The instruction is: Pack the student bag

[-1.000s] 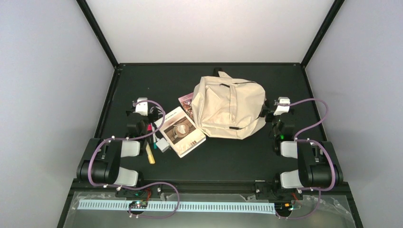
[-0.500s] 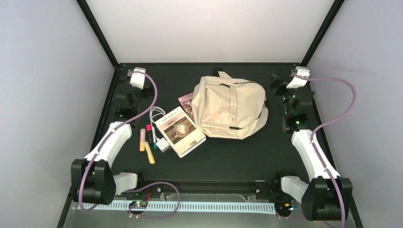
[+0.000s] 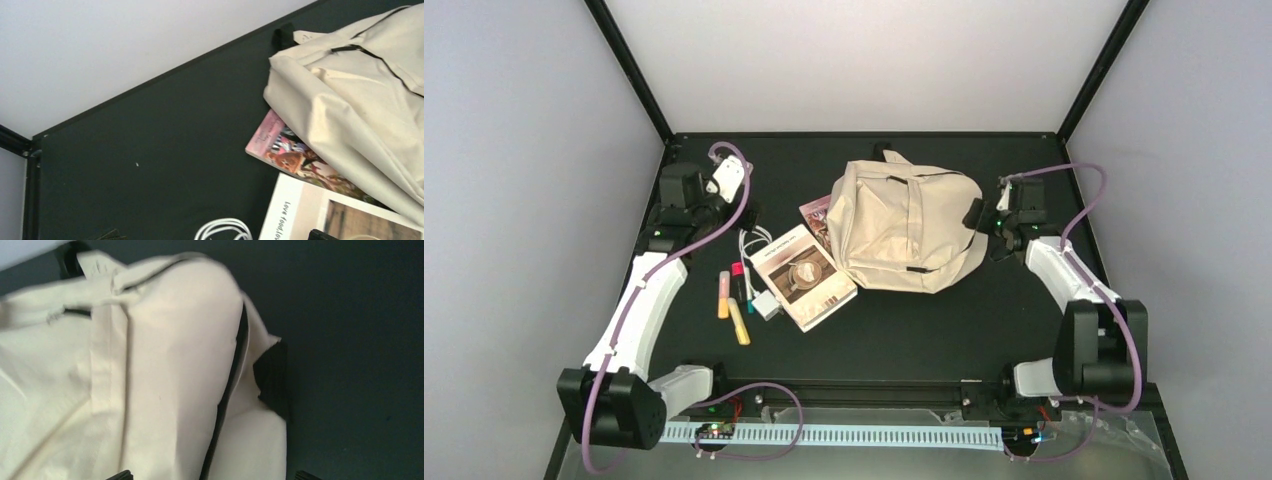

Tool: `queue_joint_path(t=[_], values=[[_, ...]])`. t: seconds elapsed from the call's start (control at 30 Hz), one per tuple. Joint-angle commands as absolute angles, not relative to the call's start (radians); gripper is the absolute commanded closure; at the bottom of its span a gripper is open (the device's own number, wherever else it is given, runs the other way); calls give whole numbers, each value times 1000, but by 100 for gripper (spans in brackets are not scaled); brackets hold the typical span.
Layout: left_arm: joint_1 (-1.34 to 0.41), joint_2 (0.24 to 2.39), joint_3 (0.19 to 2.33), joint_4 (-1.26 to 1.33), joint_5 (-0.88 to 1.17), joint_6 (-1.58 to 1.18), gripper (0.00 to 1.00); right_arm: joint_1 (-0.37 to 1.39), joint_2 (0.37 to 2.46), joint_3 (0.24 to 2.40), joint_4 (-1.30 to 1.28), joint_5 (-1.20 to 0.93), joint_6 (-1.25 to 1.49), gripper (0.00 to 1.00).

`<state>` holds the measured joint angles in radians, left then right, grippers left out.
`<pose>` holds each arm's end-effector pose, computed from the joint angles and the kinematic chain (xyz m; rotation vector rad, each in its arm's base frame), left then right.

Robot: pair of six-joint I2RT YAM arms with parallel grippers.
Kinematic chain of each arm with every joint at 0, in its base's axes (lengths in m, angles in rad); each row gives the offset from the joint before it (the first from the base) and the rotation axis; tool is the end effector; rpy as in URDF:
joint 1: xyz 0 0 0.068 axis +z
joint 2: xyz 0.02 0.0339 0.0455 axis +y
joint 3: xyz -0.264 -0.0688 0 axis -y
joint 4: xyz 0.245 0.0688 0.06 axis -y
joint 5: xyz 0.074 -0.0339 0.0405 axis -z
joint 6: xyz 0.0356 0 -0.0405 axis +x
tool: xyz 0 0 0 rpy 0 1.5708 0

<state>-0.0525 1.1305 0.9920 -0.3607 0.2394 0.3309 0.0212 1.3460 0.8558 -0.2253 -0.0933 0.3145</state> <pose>0.2530 -0.0217 0.3259 0.5343 1.9847 -0.0753 0.2880 0.0094 0.2366 0.2874 2.2804 0.2807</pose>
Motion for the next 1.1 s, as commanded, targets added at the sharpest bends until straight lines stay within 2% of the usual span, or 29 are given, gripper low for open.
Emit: queue_joint_path(t=[0.0, 0.1, 0.17, 0.23, 0.37, 0.4, 0.73, 1.07], values=[[-48, 1089, 995, -474, 320, 353, 1, 21, 1426, 884, -269, -231, 335, 18], [-47, 1088, 990, -482, 324, 348, 1, 23, 1478, 907, -263, -268, 327, 28], [-48, 1091, 989, -488, 326, 344, 1, 25, 1509, 929, -282, -285, 312, 39], [-48, 1093, 993, -494, 327, 339, 1, 25, 1525, 945, -293, -298, 301, 54], [-48, 1093, 1006, -513, 348, 330, 1, 26, 1501, 971, -318, -283, 276, 94], [-49, 1091, 1008, -515, 360, 327, 1, 26, 1488, 981, -338, -270, 266, 98], [-48, 1096, 1049, -542, 417, 326, 1, 39, 1322, 1200, -474, -300, 101, 99], [-48, 1079, 1143, -635, 593, 383, 1, 190, 1143, 1412, -520, -553, -29, 99]])
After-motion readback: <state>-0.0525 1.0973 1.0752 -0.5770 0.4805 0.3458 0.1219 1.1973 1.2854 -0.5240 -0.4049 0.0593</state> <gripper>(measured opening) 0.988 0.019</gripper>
